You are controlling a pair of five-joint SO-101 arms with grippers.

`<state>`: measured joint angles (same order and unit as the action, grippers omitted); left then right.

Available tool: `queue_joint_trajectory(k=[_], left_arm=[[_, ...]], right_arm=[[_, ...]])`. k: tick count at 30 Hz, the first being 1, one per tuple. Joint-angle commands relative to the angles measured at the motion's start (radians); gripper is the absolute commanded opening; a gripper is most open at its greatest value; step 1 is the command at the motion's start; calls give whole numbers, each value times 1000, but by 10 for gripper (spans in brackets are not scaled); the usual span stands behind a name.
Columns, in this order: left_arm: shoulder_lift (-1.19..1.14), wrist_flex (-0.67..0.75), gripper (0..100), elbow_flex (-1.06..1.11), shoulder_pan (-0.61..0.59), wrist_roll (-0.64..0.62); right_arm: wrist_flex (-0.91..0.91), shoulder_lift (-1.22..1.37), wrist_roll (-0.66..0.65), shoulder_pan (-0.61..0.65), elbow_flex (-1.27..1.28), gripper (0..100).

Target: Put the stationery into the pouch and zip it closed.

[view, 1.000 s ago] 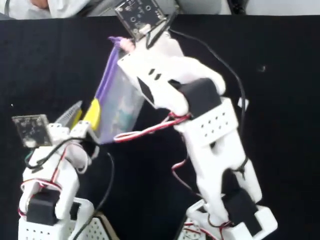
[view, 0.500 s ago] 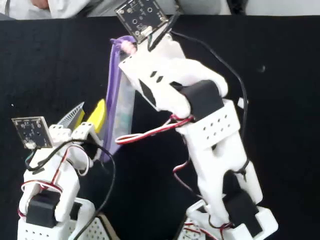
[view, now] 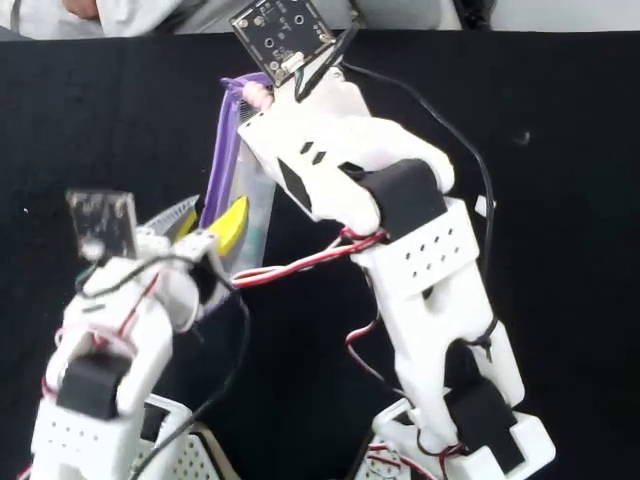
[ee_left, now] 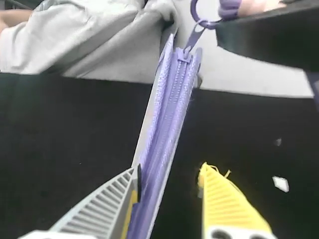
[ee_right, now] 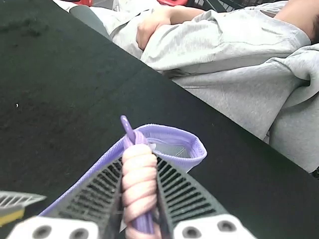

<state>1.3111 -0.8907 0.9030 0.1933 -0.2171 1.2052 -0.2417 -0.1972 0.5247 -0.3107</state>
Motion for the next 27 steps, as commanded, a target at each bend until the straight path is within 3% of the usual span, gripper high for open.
queue_joint_trajectory(k=[1, 10, 14, 20, 24, 27], left_arm=[[-166, -2, 206, -173, -19, 44], [-419, 112, 203, -170, -35, 190], [-473, 218, 202, -102, -79, 195], [-473, 226, 197, -64, -70, 196], [-473, 203, 33, -62, -70, 204], [-471, 180, 44, -56, -33, 258]], right_arm=[[0, -56, -12, -9, -45, 11], [25, -58, -12, -9, -53, 11], [29, -58, -12, -12, -54, 11], [29, -58, -12, -14, -54, 11], [29, -58, -12, -15, -50, 11], [21, -58, -12, -41, -47, 11]])
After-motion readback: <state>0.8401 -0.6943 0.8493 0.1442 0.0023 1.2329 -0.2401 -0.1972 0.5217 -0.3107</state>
